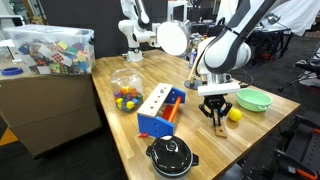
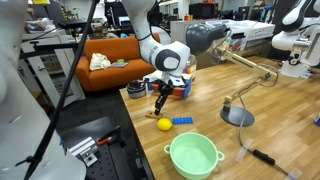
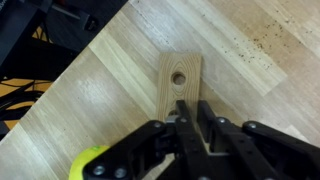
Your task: Put the wooden block on the tool box
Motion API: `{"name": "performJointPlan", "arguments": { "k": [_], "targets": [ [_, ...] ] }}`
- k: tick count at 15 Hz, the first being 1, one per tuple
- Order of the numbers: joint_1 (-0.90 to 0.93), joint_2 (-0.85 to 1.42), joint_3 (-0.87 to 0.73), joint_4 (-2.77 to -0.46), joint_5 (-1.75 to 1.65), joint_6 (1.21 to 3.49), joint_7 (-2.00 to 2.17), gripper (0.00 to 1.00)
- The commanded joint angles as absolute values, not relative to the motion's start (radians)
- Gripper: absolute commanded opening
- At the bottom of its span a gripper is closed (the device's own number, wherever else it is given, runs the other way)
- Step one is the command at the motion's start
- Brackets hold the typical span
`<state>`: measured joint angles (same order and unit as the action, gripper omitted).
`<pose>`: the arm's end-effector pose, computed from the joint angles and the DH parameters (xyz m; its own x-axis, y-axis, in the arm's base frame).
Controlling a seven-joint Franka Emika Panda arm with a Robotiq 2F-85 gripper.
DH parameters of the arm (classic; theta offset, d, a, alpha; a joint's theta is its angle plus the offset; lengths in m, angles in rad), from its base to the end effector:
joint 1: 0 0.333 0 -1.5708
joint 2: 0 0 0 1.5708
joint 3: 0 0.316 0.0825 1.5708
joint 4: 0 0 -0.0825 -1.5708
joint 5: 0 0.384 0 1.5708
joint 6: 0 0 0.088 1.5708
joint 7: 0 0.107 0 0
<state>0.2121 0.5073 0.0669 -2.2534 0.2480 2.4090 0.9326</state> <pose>0.4709 0.1396 0.1132 0.5853 -0.7484 -0.3119 -0.7241 -0.6556 0.2142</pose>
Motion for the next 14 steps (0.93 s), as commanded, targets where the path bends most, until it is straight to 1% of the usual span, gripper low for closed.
{"name": "performJointPlan", "arguments": {
  "k": [1, 10, 14],
  "targets": [
    [0.213, 0.482, 0.058, -2.264, 0.253, 2.428, 0.93, 0.04],
    [0.212, 0.395, 0.054, -2.287, 0.239, 2.446, 0.932, 0.04],
    [0.242, 0.354, 0.028, -2.284, 0.159, 2.414, 1.005, 0.04]
  ]
}}
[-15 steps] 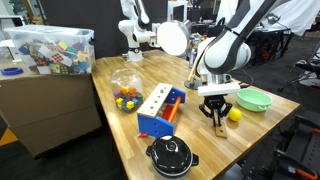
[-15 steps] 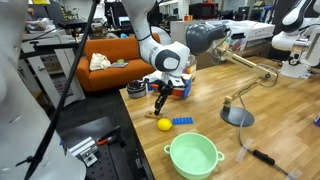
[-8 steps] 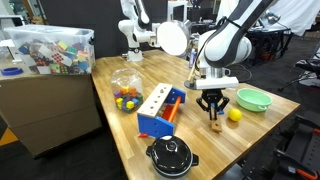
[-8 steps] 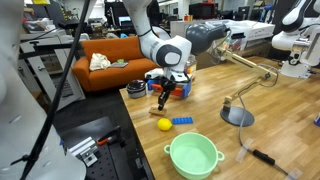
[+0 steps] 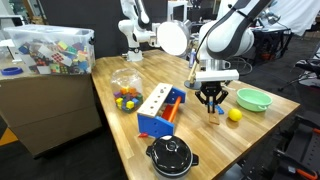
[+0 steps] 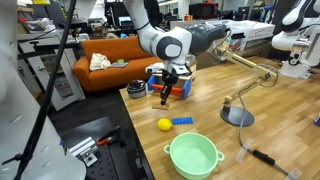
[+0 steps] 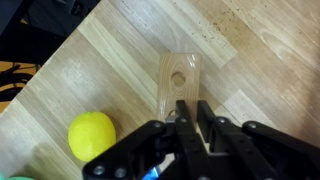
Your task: Put the wooden block on the tool box
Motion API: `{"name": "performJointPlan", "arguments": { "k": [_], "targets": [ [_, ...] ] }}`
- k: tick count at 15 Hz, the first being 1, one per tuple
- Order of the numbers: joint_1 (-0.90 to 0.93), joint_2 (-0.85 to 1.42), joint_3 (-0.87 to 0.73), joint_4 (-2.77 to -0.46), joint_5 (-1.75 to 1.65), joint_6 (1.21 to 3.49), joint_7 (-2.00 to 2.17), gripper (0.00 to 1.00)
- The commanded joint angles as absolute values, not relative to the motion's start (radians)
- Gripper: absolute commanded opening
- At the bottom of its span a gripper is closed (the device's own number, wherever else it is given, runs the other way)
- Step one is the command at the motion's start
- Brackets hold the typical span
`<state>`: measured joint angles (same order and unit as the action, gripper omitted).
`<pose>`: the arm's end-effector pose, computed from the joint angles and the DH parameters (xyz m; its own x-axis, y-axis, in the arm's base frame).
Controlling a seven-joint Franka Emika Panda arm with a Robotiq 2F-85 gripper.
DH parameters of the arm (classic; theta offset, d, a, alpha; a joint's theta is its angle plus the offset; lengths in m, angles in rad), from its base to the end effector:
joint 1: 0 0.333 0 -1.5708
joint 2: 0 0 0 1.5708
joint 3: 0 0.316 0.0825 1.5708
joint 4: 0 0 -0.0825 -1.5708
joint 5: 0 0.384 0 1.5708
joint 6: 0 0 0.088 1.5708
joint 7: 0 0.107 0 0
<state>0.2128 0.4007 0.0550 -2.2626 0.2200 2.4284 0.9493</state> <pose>0.4913 0.1370 0.1647 0.6160 -0.7500 -0.2409 -0.7459 -0.6537 0.1277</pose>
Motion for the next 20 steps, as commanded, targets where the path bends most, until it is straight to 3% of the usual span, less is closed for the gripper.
{"name": "performJointPlan", "arguments": {
  "k": [1, 13, 14, 20],
  "targets": [
    [0.251, 0.342, 0.024, -2.281, 0.125, 2.403, 1.035, 0.04],
    [0.264, 0.253, 0.104, -2.173, 0.07, 2.248, 1.111, 0.04],
    [0.27, 0.254, 0.101, -2.19, 0.053, 2.283, 1.126, 0.16],
    [0.269, 0.255, 0.102, -2.181, 0.053, 2.271, 1.126, 0.16]
  ]
}}
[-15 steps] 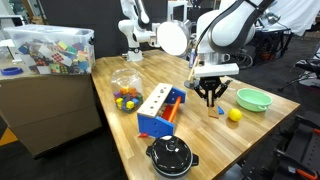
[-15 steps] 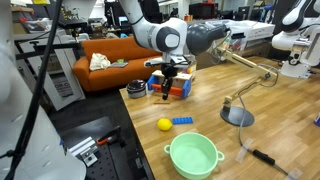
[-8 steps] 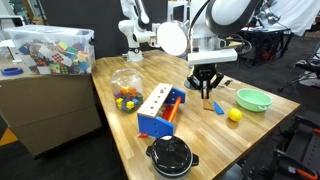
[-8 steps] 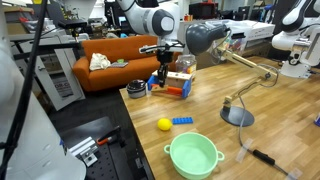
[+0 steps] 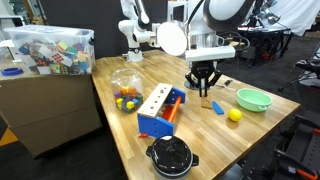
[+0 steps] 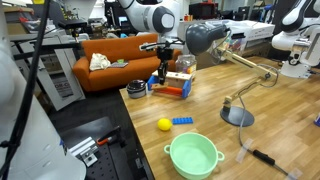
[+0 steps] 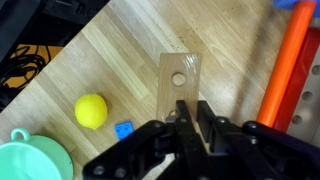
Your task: Put the wooden block on the tool box
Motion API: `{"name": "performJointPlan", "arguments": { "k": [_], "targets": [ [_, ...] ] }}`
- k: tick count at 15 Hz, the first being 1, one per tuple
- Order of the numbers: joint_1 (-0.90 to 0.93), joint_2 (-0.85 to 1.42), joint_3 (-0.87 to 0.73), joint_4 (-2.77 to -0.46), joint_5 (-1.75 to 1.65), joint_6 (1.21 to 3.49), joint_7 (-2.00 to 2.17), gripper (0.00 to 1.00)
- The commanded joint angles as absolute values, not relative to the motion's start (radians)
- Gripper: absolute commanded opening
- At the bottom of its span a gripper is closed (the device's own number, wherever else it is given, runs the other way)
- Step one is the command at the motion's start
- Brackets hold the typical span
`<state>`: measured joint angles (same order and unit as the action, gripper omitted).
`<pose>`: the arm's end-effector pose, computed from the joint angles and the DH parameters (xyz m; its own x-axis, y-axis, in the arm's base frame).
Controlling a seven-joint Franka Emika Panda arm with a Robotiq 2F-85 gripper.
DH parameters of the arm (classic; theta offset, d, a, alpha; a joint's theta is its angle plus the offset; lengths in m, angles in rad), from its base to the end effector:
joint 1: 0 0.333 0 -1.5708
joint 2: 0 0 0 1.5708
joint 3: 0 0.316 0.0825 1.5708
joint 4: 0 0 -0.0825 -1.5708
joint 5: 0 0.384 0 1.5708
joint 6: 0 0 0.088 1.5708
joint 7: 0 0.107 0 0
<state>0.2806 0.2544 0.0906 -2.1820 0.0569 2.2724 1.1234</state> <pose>0.5032 0.1975 0.2598 0.6904 -0.7126 -0.1246 -0.7021 -0.7015 0.1218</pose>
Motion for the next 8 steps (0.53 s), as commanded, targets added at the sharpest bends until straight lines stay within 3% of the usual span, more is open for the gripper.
{"name": "performJointPlan", "arguments": {
  "k": [1, 3, 4, 8],
  "targets": [
    [0.269, 0.255, 0.102, -2.181, 0.053, 2.27, 1.126, 0.16],
    [0.269, 0.255, 0.102, -2.181, 0.053, 2.27, 1.126, 0.16],
    [0.269, 0.255, 0.102, -2.181, 0.053, 2.27, 1.126, 0.04],
    [0.274, 0.283, 0.131, -2.106, 0.098, 2.259, 1.11, 0.04]
  ]
}}
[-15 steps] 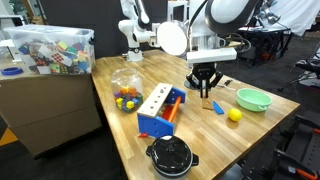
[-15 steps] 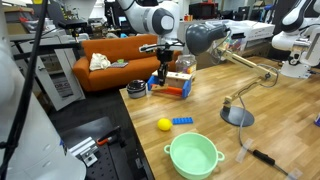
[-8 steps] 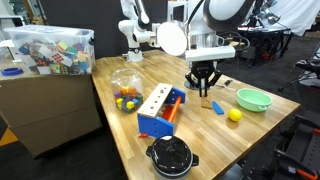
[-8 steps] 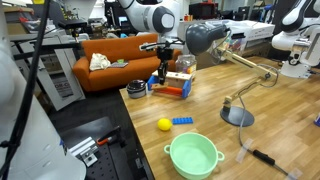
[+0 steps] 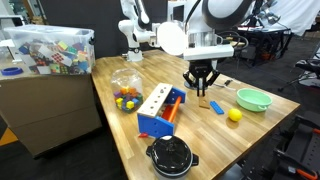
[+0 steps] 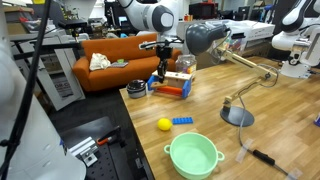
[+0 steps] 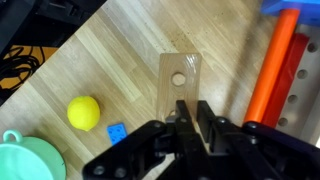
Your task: Put the wooden block on the tool box
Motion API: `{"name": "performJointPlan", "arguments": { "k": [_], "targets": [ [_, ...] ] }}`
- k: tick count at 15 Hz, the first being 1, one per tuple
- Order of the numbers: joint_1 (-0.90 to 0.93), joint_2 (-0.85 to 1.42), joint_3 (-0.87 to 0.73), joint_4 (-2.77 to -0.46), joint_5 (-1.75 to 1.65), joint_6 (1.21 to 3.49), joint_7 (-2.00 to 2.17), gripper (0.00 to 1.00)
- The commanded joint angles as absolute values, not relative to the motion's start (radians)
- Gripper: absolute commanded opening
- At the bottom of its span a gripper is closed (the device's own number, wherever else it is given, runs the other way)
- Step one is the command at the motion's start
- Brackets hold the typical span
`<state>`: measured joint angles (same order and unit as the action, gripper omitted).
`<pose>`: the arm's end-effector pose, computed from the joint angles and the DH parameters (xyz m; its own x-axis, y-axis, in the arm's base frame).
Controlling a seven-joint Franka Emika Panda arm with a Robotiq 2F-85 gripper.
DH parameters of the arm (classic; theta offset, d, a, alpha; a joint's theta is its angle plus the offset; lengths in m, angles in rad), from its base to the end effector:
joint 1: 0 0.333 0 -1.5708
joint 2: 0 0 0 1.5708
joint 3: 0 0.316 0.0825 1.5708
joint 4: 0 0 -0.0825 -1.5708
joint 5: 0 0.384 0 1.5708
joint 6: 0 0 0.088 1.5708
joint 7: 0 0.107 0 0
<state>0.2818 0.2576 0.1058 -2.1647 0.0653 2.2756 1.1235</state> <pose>0.5058 0.2081 0.2652 0.6982 -0.7046 -0.1265 -0.6974 -0.7094 0.1021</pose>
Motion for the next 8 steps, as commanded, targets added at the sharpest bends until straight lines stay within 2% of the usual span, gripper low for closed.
{"name": "performJointPlan", "arguments": {
  "k": [1, 7, 8],
  "targets": [
    [0.277, 0.294, 0.14, -2.078, 0.106, 2.253, 1.108, 0.04],
    [0.302, 0.405, 0.148, -1.899, 0.091, 2.238, 1.125, 0.04],
    [0.302, 0.366, 0.144, -1.959, 0.09, 2.271, 1.122, 0.04]
  ]
}}
